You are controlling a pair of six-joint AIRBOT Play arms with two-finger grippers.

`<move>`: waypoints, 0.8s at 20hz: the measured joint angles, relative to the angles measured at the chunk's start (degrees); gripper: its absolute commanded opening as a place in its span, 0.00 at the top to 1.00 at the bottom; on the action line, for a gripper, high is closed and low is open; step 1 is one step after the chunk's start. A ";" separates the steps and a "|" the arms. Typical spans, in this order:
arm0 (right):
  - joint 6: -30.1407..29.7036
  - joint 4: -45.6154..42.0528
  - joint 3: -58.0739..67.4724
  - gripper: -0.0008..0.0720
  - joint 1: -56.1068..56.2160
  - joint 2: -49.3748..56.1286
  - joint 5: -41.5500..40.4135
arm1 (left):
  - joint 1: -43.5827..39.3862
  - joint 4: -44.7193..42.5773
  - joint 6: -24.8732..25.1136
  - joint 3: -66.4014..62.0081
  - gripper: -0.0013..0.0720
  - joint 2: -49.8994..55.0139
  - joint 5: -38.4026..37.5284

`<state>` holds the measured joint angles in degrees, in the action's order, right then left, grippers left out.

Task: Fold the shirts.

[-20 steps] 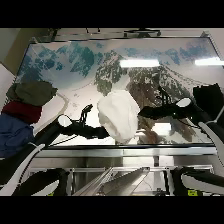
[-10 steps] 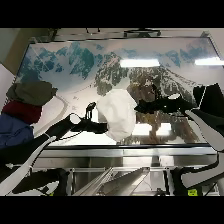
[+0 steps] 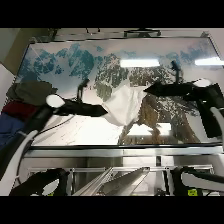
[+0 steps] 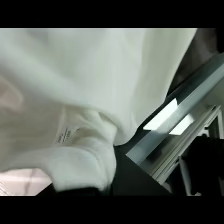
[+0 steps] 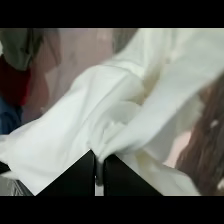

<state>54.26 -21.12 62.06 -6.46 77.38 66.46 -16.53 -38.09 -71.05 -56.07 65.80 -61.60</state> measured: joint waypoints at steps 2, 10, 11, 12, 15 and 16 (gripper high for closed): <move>0.57 0.02 0.55 0.96 -3.54 -8.11 1.97 | 5.27 0.22 -0.07 -4.22 0.97 -6.29 -3.52; 5.42 -9.01 0.63 0.96 -8.09 -30.34 7.41 | 18.84 0.48 -0.81 -3.34 0.96 -25.20 -10.71; 6.01 -10.49 0.15 0.96 -8.11 -31.01 8.35 | 19.26 0.48 -0.92 -0.50 0.96 -26.62 -10.95; 6.54 -11.69 -0.70 0.96 -8.04 -31.43 9.22 | 19.52 0.59 -0.92 2.43 0.96 -27.74 -11.04; 7.50 -13.66 -5.11 0.96 -6.67 -31.74 11.43 | 19.98 0.63 -0.90 11.67 0.96 -29.70 -10.54; 7.69 -13.94 -7.45 0.96 -5.73 -31.76 11.72 | 20.04 0.63 -0.79 14.34 0.96 -30.01 -10.23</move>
<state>61.95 -35.07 54.61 -12.19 45.63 78.17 3.51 -37.45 -71.83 -41.74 35.79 -71.83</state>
